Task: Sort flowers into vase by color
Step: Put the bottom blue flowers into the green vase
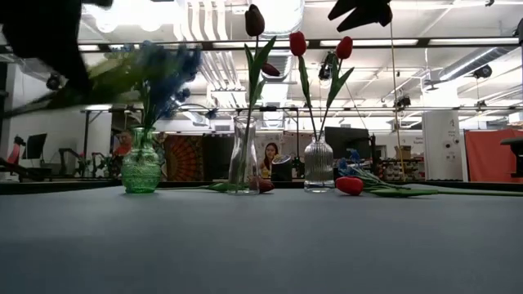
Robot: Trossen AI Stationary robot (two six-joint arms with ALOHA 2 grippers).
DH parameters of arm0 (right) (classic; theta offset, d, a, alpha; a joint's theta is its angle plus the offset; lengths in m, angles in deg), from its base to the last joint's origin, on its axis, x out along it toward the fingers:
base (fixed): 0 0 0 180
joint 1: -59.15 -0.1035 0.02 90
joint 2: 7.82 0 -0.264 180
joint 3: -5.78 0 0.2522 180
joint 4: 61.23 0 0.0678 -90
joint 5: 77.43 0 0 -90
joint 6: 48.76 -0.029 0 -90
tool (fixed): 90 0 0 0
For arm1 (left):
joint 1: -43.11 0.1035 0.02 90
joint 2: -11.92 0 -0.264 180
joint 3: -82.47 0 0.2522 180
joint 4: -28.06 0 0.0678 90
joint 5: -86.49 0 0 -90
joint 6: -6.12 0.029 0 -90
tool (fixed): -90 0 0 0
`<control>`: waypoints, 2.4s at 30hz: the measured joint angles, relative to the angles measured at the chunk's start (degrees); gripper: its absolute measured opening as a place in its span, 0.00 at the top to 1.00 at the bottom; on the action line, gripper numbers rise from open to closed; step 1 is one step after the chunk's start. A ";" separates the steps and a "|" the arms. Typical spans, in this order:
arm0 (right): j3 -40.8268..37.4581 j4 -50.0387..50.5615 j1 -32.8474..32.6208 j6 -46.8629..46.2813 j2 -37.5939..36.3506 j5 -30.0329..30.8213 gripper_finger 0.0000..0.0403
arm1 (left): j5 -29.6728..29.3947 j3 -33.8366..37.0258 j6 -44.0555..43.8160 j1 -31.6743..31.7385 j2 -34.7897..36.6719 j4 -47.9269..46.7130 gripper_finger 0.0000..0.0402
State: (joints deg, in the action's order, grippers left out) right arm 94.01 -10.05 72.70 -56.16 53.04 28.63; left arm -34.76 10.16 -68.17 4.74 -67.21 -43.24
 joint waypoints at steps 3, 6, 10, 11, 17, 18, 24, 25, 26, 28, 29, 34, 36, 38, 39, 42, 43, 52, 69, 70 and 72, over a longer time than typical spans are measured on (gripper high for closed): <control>-0.21 0.07 -2.64 -0.10 0.00 0.03 0.40 | -6.67 -0.25 7.24 -2.56 2.03 6.23 1.00; -0.25 0.22 -5.97 -1.23 -0.09 1.51 0.40 | -11.27 0.96 16.63 -3.97 3.96 16.27 1.00; -0.25 1.45 -10.58 -3.28 -0.30 4.92 0.40 | -13.43 2.52 32.13 -3.87 4.64 31.60 1.00; -0.25 2.01 -11.55 -3.78 -0.33 5.24 0.40 | -13.45 2.70 36.29 -3.70 4.45 34.70 1.00; -0.36 4.80 -17.61 -7.42 -0.15 7.08 0.41 | -15.63 2.92 50.31 -3.13 3.58 42.90 1.00; -0.40 5.33 -18.50 -8.00 -0.11 7.08 0.41 | -16.62 2.93 51.41 -3.08 3.58 43.32 1.00; -1.31 5.62 -23.00 -9.05 -0.07 10.81 0.41 | -22.39 3.04 60.18 -2.56 4.89 51.07 1.00; -1.47 5.61 -23.46 -9.07 -0.07 11.62 0.41 | -23.43 3.04 61.91 -2.42 5.32 52.97 1.00; -1.60 5.57 -23.84 -9.07 -0.07 12.44 0.41 | -24.56 3.04 63.94 -2.18 5.80 55.28 1.00; -1.91 5.16 -24.17 -9.05 -0.07 13.12 0.41 | -26.29 3.06 68.93 -1.80 7.09 60.12 1.00; -2.06 4.99 -24.20 -9.05 -0.07 13.14 0.41 | -26.42 3.08 71.55 -1.57 7.98 62.47 1.00; -2.99 3.78 -24.20 -8.21 -0.04 13.16 0.41 | -26.33 3.08 82.53 -0.01 13.49 68.58 1.00; -3.28 3.76 -24.20 -8.05 0.00 13.39 0.41 | -26.34 3.08 85.37 1.32 16.16 69.02 1.00; -3.41 3.73 -24.20 -8.04 0.07 13.99 0.41 | -26.36 3.08 87.99 2.73 19.20 69.12 1.00; -3.50 3.66 -24.19 -8.02 0.08 14.03 0.41 | -26.35 3.07 89.71 3.53 20.78 69.17 1.00; -3.53 3.09 -24.18 -7.68 0.07 14.12 0.41 | -26.32 2.13 95.07 6.10 25.83 69.59 1.00; -3.61 2.71 -24.18 -7.56 0.07 14.14 0.41 | -26.33 1.70 96.85 7.00 27.64 69.65 1.00; -4.27 -0.28 -24.18 -5.53 0.09 14.10 0.41 | -26.38 4.17 101.22 17.98 42.14 68.08 1.00; -4.42 -0.66 -24.18 -5.44 0.11 14.08 0.41 | -27.93 23.46 94.78 28.42 62.06 69.58 1.00; -4.42 -0.89 -24.18 -5.44 0.11 14.08 0.41 | -28.91 24.42 94.76 28.46 62.49 69.58 1.00; -4.42 -0.95 -24.18 -5.44 0.11 14.08 0.41 | -30.30 26.34 94.74 28.52 63.15 70.30 1.00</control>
State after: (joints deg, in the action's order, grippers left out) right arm 89.58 -11.00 48.52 -61.60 53.15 42.70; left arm -65.06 36.50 26.57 33.26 -4.06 27.06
